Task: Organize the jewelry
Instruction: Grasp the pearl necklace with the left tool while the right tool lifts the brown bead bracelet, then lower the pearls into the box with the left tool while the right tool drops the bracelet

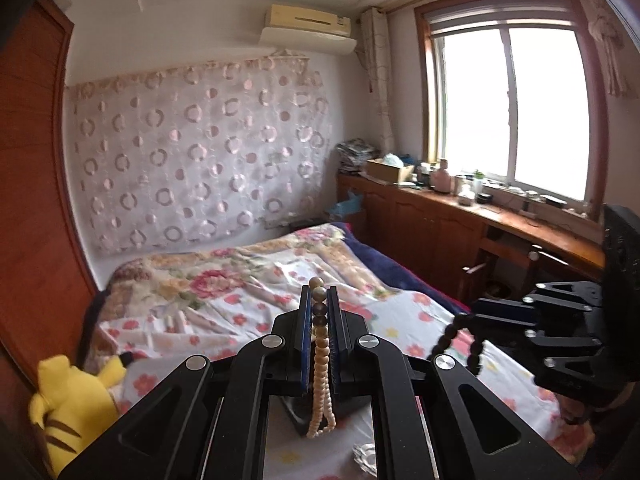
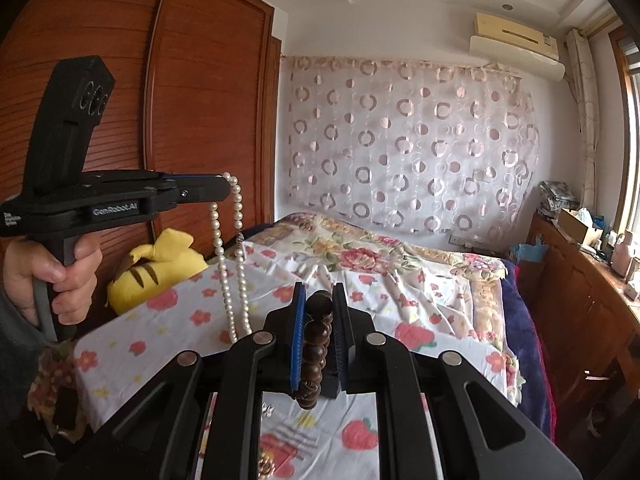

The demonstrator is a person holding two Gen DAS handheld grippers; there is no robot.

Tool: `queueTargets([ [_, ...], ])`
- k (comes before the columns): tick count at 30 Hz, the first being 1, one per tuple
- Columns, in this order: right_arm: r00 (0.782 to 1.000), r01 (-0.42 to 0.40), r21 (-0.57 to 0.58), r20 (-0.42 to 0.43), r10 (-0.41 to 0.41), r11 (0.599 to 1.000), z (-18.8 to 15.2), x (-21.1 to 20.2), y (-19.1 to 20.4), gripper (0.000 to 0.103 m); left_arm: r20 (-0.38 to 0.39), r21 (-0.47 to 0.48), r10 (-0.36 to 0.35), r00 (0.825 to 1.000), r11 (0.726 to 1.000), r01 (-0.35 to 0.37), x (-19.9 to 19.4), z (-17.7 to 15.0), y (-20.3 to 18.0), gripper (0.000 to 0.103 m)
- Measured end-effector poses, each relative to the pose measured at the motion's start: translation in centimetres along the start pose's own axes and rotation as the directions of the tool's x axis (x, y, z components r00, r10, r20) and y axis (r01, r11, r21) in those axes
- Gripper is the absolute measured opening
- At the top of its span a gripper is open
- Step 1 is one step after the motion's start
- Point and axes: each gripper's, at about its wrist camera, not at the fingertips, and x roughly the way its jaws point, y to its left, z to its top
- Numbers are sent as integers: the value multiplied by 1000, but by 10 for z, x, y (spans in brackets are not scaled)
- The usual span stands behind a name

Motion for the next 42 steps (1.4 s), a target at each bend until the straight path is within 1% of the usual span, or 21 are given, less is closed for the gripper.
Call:
queueTargets([
  [4,1000,3,22,12,-3,1000,9,8,-12,15,-6,-16,9,1000,1000,-9,15,9,9,6],
  [7,1000,2,33,5,-3,999,13,17,-18,15,-30,-33,0,1000,999,-1,33,11,14,6],
  [10,1000,6,32,-10,-6,999,14,30,-21,15,-67,-43,-4,998,999,1,55,5,19,6],
  [14,999,12,10,-40,-11,1000,11,50,-20,15,-123,-62,-20,992,998,13,84,-12,20,6],
  [17,998,16,5,-63,-16,1000,6,66,-18,15,-174,-74,-10,985,997,-3,108,-31,24,6],
  [23,993,8,23,-117,-5,1000,-12,104,-15,15,-262,-99,1,965,995,-28,134,-74,36,7],
  [27,988,-12,59,-150,21,998,-26,132,-17,15,-293,-115,-5,956,993,-30,139,-102,40,7],
  [32,980,-40,99,-190,58,994,-39,159,-15,15,-293,-110,-10,956,994,-23,133,-117,42,7],
  [34,976,-34,101,-212,55,994,-44,170,-12,15,-290,-114,-10,957,993,-24,128,-119,41,9],
  [36,972,-36,102,-227,58,994,-49,176,-9,15,-283,-127,-14,959,992,-23,120,-122,44,18],
  [37,969,-38,103,-239,62,994,-52,180,-6,15,-278,-130,-12,960,991,-25,116,-123,44,26],
  [38,966,-40,104,-250,65,994,-55,183,-4,15,-272,-132,-11,962,991,-26,111,-127,45,29],
  [40,962,-39,85,-268,61,996,-60,187,-1,15,-271,-131,-5,962,991,-32,103,-132,45,30],
  [42,956,-41,82,-287,63,996,-63,192,2,15,-272,-132,-9,962,991,-28,97,-139,46,32],
])
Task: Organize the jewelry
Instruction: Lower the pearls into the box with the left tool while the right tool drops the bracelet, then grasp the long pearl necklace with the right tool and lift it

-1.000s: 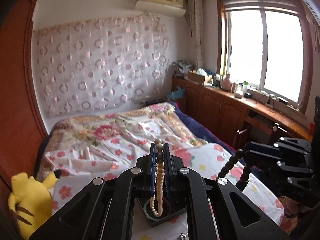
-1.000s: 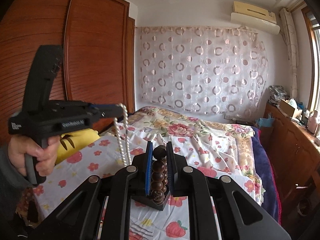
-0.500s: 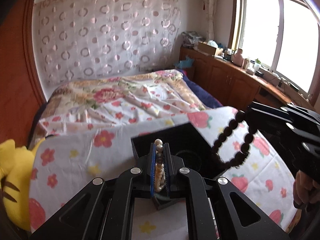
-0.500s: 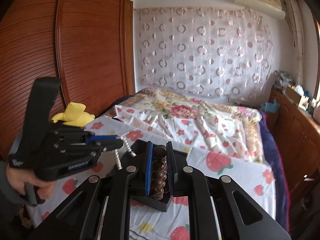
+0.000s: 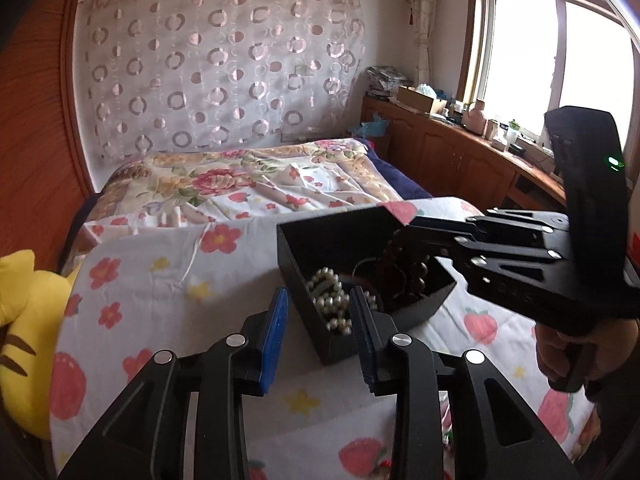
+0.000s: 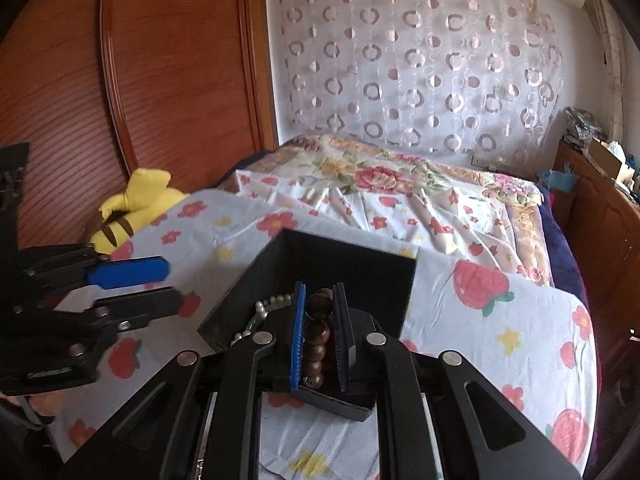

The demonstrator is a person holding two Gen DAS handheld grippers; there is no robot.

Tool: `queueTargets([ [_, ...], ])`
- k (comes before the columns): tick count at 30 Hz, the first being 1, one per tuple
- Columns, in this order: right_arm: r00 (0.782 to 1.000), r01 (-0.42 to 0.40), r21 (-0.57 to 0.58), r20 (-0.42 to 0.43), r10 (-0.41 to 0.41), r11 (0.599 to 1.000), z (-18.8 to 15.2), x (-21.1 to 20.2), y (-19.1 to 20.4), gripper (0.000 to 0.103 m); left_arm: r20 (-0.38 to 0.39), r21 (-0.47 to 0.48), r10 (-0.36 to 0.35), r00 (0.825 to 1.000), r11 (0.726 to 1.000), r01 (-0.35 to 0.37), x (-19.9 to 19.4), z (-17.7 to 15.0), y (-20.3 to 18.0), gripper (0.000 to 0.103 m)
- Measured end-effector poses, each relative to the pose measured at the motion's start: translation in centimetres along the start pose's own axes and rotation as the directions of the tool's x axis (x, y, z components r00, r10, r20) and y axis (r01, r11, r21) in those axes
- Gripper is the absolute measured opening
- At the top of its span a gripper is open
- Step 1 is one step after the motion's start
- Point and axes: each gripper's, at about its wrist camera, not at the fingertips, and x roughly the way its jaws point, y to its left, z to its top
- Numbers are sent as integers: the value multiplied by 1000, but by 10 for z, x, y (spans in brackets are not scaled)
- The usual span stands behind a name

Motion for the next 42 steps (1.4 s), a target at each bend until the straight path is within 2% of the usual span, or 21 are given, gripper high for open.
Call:
queueTargets([
  [4,1000,1,4,-4,-1,1000,-3,-1,2,16,1,8,5,1000,1000,-5,-7,-14,3,46],
  [7,1000,-4,15,5,4,1000,-2,-5,-1,16,0,6,23,1000,1000,-23,-12,-22,4,68],
  [8,1000,-3,15,9,3,1000,-2,-7,-1,17,-2,5,31,1000,999,-31,-12,-25,4,70],
  [10,1000,-3,21,21,3,1000,-1,-14,-4,27,-4,11,31,999,999,-31,-15,-31,3,70],
  [12,999,-23,19,42,22,1000,0,-25,-4,33,-4,14,34,999,999,-34,-18,-38,1,75],
  [17,997,-21,-4,71,21,1000,-10,-56,-1,33,4,17,22,1000,1000,-22,-29,-54,-8,86],
  [21,997,-16,-12,69,17,1000,-27,-76,1,33,4,24,12,1000,1000,-13,-37,-68,-16,90],
  [27,1000,-30,-23,-3,30,999,-67,-91,10,33,-12,19,2,1000,1000,-2,-47,-88,-24,91],
  [36,991,-84,-10,-103,82,996,-122,-95,33,33,-58,-7,-10,998,1000,10,-53,-113,-25,91],
  [42,980,-81,-16,-183,77,997,-146,-87,45,33,-73,4,-5,997,1000,6,-55,-118,-29,91],
])
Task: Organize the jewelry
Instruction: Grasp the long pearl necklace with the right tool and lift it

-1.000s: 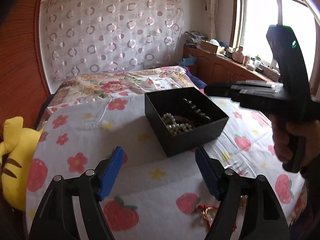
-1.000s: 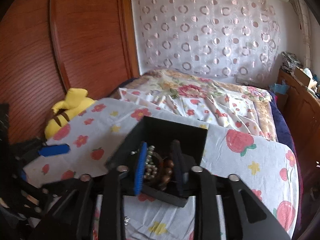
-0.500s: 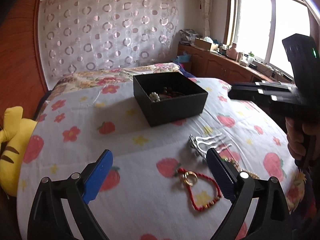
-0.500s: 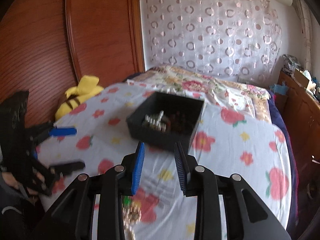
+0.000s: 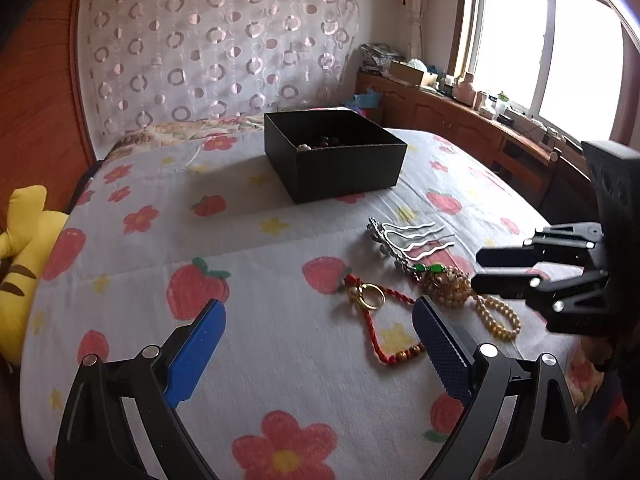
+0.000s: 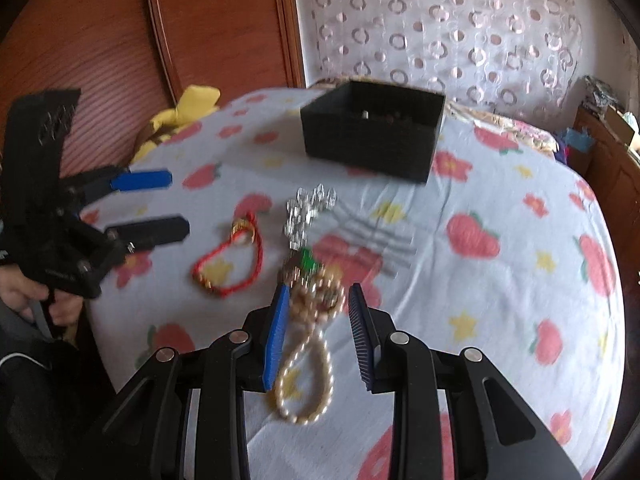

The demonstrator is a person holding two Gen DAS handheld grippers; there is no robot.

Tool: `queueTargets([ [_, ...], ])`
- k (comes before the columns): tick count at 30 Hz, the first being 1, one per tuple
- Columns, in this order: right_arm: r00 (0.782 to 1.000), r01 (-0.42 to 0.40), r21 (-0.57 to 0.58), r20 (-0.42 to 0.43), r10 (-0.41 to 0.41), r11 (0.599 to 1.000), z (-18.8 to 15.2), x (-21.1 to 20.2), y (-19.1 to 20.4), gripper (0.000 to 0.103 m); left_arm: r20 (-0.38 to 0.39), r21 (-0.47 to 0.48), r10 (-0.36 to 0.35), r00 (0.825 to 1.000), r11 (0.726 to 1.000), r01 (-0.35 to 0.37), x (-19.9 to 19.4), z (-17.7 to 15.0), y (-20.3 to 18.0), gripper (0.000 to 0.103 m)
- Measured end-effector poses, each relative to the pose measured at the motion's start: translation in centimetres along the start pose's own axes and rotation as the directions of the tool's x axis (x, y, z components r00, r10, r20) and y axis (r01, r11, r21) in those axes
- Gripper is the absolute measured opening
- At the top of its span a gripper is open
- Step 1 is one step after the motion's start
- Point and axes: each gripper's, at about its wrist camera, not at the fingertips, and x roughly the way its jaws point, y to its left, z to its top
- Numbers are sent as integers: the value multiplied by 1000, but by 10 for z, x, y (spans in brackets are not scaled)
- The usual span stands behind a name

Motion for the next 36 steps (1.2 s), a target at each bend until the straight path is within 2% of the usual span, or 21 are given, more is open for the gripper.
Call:
queueTargets([
  [4,999,-5,-9,-38,4,1000,-7,5,3,33,-7,-3,-7,1000,1000,7,-1,-1,-2,91],
  [9,999,9,-28,-36,-10,1000,-8,7,7,33,-11,0,-11,1000,1000,11,-1,-3,-5,91],
  [11,999,29,-46,-33,-30,999,-9,7,9,28,-13,1,-11,1000,1000,11,-1,-2,-6,91],
  [12,998,51,-67,-30,-53,996,-10,7,11,17,-15,3,-12,1000,1000,12,-1,-3,-7,91],
  [13,999,41,-85,-29,-44,996,-11,6,13,8,-16,3,-13,1000,1000,13,0,-3,-7,91],
  [19,998,58,-114,-28,-62,992,-14,-2,13,6,-36,7,-11,999,1000,11,4,-7,-12,91],
  [26,992,98,-41,89,-94,994,-15,-43,-6,6,-49,15,-18,999,1000,19,7,-7,-16,91],
  [34,964,138,2,230,-135,990,-3,-99,-21,6,-50,32,-44,998,998,46,7,-7,-23,91],
  [36,955,143,7,260,-140,990,0,-111,-23,6,-50,33,-57,997,998,58,6,-8,-24,88],
])
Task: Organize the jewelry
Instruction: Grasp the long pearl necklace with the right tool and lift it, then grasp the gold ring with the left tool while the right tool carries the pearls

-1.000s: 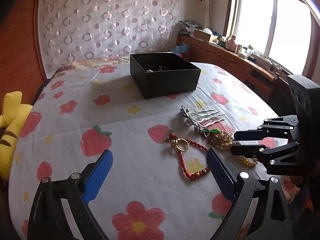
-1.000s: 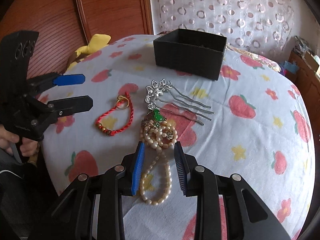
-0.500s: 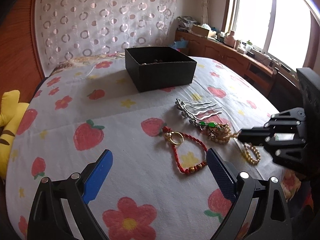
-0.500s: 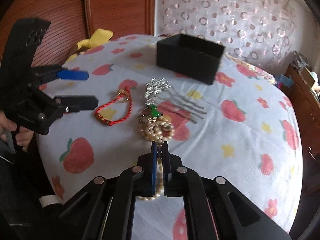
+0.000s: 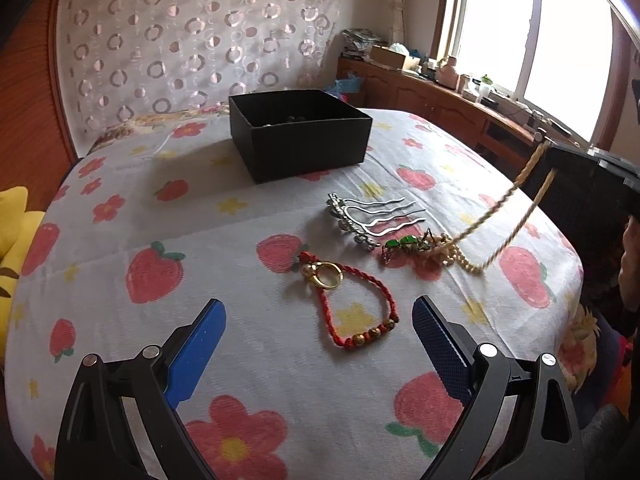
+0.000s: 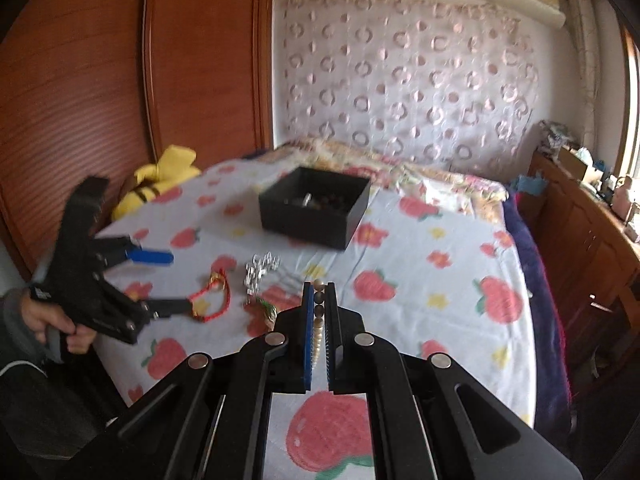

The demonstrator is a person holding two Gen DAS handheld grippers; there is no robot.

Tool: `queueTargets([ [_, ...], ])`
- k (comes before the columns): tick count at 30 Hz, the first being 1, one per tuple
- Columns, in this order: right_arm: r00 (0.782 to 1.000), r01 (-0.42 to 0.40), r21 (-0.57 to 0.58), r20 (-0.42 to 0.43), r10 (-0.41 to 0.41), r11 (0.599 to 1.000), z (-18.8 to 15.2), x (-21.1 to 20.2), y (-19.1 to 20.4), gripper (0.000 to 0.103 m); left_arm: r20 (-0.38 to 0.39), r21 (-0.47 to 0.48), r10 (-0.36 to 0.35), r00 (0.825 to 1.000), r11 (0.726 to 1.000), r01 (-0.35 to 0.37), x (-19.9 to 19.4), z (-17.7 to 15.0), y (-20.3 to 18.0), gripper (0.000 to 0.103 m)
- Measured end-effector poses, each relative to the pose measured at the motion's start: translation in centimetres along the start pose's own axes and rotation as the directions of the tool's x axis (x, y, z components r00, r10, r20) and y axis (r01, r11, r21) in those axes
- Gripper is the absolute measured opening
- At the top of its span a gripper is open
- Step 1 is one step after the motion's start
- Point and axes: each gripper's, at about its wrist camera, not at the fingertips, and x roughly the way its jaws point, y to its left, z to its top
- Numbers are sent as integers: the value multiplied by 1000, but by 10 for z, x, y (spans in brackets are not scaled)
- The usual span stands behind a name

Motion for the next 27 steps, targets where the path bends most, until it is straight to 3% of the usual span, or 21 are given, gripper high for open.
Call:
queueTargets([
  [2,1000,0,-1,28,0,1000,5,-8,-1,6,-8,1,-12,1000,1000,12,1,0,-1,77],
  [9,995,10,-47,102,-5,999,28,-28,3,6,-17,2,-25,1000,1000,25,5,-1,-4,63],
  [14,989,36,-77,149,-24,996,48,-37,6,6,-30,-7,-39,999,999,39,8,0,-3,45],
  [22,977,75,-94,208,-54,993,70,-55,5,6,-56,-10,-46,997,999,45,19,5,-1,30],
  [27,975,84,-104,215,-60,991,76,-57,6,6,-68,8,-14,998,1000,15,27,14,-3,28],
])
